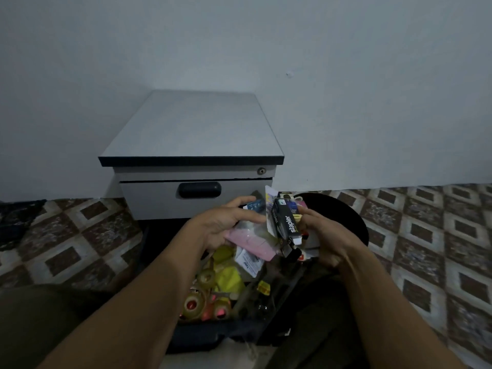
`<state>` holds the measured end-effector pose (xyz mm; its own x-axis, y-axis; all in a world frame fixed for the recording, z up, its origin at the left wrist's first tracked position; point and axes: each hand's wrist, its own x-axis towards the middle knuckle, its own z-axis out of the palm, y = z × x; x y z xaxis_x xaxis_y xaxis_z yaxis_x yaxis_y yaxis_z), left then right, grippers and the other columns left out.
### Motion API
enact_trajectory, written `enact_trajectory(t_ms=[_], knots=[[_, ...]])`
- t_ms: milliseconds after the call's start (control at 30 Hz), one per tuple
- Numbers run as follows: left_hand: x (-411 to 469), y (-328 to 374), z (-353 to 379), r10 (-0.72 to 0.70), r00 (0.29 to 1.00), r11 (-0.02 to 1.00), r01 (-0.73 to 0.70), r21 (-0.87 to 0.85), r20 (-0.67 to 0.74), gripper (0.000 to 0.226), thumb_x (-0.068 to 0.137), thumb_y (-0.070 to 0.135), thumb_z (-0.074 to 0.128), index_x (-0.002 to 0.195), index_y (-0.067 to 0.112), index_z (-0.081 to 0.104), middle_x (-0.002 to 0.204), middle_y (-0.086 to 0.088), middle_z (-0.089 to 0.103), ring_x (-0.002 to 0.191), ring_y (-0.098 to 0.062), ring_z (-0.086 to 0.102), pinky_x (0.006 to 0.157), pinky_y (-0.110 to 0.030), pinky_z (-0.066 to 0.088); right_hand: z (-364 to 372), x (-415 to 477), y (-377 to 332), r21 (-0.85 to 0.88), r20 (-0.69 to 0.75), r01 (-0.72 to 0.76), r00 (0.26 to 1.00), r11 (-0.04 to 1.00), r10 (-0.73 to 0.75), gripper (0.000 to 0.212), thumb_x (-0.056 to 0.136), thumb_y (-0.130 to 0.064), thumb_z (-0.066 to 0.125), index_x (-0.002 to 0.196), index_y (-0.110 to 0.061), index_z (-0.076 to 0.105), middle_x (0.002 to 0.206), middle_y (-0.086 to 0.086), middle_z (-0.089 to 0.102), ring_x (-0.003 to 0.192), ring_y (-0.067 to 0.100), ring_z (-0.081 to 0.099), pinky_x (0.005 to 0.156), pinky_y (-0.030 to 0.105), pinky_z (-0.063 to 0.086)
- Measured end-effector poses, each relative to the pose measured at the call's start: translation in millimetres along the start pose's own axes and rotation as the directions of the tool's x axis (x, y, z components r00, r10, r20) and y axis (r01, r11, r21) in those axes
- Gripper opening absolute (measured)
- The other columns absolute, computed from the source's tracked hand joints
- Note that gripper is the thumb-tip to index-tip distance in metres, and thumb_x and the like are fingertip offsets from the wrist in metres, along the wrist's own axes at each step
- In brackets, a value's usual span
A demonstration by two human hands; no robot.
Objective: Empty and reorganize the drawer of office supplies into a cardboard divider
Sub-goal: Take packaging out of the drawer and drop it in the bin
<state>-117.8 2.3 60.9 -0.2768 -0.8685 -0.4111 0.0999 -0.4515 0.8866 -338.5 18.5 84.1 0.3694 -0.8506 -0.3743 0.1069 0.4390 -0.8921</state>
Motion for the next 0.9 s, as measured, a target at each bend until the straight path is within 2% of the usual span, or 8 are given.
enact_trajectory(t_ms=[100, 267, 333, 367, 500, 600, 767, 900], knots=[[23, 16, 19, -0.012, 1.0, 0.999, 0.01, 0.054, 0.026, 0.089, 0.047, 0.018, 0.093, 0.127, 0.036, 0.059, 0.122, -0.007, 0.071, 0.121, -0.035, 0.062, 0.11, -0.058, 0.038, -19, 1, -16, -0.009, -0.04, 0.014, 0.999, 1.0, -0.014, 0.051, 0.087, 0.008, 0.035, 0.119, -0.016, 0.066, 0.058, 0.002, 0.061, 0.041, 0.012, 0.055, 0.04, 0.021, 0.047], [61, 36, 46, -0.045, 0.996, 0.996, 0.039, 0.078, 0.074, 0.09, 0.051, 0.016, 0.091, 0.132, 0.034, 0.055, 0.126, -0.006, 0.068, 0.12, -0.033, 0.062, 0.109, -0.057, 0.041, -60, 18, -30, -0.069, -0.187, -0.05, 0.982, 0.996, 0.037, 0.038, 0.083, -0.005, 0.046, 0.103, -0.021, 0.074, 0.082, 0.006, 0.062, 0.062, 0.022, 0.054, 0.058, 0.029, 0.045], [76, 40, 56, -0.052, 0.995, 0.995, 0.045, 0.083, 0.083, 0.089, 0.047, 0.017, 0.092, 0.127, 0.036, 0.057, 0.128, -0.006, 0.067, 0.12, -0.033, 0.063, 0.108, -0.058, 0.041, -75, 24, -38, -0.096, -0.214, -0.065, 0.976, 0.993, 0.043, 0.036, 0.083, -0.007, 0.048, 0.086, -0.028, 0.076, 0.083, 0.005, 0.061, 0.062, 0.022, 0.052, 0.063, 0.031, 0.041], [85, 41, 62, -0.049, 0.995, 0.996, 0.042, 0.079, 0.085, 0.085, 0.048, 0.017, 0.092, 0.123, 0.036, 0.059, 0.129, -0.006, 0.065, 0.12, -0.032, 0.063, 0.108, -0.058, 0.041, -82, 27, -43, -0.097, -0.207, -0.069, 0.977, 0.993, 0.048, 0.039, 0.082, -0.006, 0.047, 0.086, -0.031, 0.076, 0.083, 0.005, 0.063, 0.062, 0.022, 0.053, 0.064, 0.031, 0.042], [123, 45, 85, -0.026, 0.996, 0.998, 0.022, 0.051, 0.089, 0.085, 0.042, 0.019, 0.092, 0.119, 0.036, 0.061, 0.133, -0.007, 0.062, 0.122, -0.03, 0.06, 0.107, -0.057, 0.043, -121, 41, -61, -0.094, -0.2, -0.074, 0.978, 0.993, 0.053, 0.047, 0.08, -0.004, 0.044, 0.103, -0.03, 0.075, 0.09, 0.008, 0.065, 0.063, 0.024, 0.057, 0.054, 0.026, 0.051], [155, 43, 101, -0.048, 0.997, 0.997, 0.043, 0.063, 0.067, 0.085, 0.039, 0.024, 0.093, 0.116, 0.042, 0.062, 0.13, -0.004, 0.063, 0.122, -0.032, 0.06, 0.105, -0.058, 0.042, -153, 58, -64, -0.084, -0.197, -0.084, 0.978, 0.993, 0.066, 0.054, 0.079, -0.004, 0.043, 0.121, -0.028, 0.068, 0.102, 0.014, 0.058, 0.07, 0.026, 0.054, 0.062, 0.031, 0.051], [208, 17, 114, -0.102, 0.995, 0.989, 0.102, 0.105, 0.0, 0.071, 0.039, 0.033, 0.092, 0.102, 0.054, 0.065, 0.132, 0.002, 0.061, 0.122, -0.029, 0.058, 0.101, -0.055, 0.045, -195, 90, -48, -0.043, -0.185, -0.124, 0.976, 0.991, 0.114, 0.061, 0.078, -0.001, 0.039, 0.123, -0.031, 0.067, 0.097, 0.015, 0.061, 0.067, 0.027, 0.054, 0.056, 0.033, 0.05], [241, -10, 116, -0.154, 0.988, 0.981, 0.155, 0.112, -0.02, 0.067, 0.058, 0.031, 0.087, 0.116, 0.045, 0.057, 0.138, 0.003, 0.053, 0.123, -0.026, 0.055, 0.103, -0.051, 0.047, -219, 113, -19, -0.067, -0.245, -0.167, 0.959, 0.984, 0.146, 0.057, 0.08, 0.0, 0.04, 0.113, -0.036, 0.071, 0.089, 0.013, 0.065, 0.061, 0.023, 0.056, 0.05, 0.028, 0.045]])
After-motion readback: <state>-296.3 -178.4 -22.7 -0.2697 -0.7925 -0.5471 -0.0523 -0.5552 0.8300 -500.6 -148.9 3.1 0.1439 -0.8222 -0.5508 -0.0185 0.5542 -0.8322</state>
